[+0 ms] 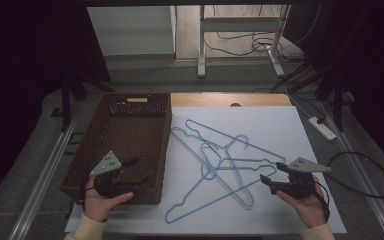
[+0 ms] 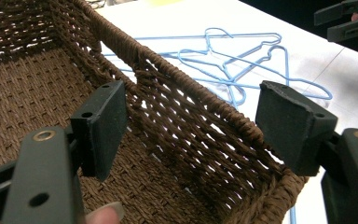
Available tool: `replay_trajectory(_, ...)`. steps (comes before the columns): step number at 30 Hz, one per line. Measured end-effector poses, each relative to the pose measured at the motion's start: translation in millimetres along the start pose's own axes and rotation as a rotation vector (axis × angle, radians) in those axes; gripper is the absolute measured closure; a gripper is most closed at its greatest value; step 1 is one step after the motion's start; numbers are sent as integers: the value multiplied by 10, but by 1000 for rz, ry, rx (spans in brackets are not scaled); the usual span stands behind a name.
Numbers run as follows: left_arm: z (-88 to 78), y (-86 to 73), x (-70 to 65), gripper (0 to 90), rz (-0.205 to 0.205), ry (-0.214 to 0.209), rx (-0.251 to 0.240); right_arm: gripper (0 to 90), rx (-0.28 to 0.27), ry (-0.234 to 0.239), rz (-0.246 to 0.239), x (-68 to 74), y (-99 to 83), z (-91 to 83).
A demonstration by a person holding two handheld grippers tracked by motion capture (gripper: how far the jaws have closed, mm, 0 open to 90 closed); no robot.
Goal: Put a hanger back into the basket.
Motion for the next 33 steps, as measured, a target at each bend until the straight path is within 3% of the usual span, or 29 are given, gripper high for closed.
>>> replay_trajectory(6,6,3,2,257,2,-3,1,261,49,-20,-17,80,112,105)
replay_trajectory(9,-10,22,-5,257,4,-6,-5,268,140,-42,-32,163,171,276)
replay_trajectory(14,-17,42,-28,257,9,-9,-8,308,203,-60,-60,260,284,501)
replay_trajectory(16,-17,44,-37,257,12,-9,-7,345,267,-74,-78,302,340,681)
replay_trajectory(22,-37,40,-38,258,8,-3,-11,397,386,-77,-58,301,392,976)
replay_trajectory(27,-43,40,-49,258,11,-4,-11,468,445,-87,-37,316,423,1168)
replay_trajectory(33,-47,47,-59,258,12,-6,-13,537,497,-96,-7,333,383,1258)
Point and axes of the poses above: each handheld gripper's, and its own axes: z roughly forward along the jaws, y roughly out of its top, x roughly to its left, the point moved 6 cm from there along z, roughly forward along the jaws, and after that the axes turned 8 degrees about z, right-handed, at the moved point
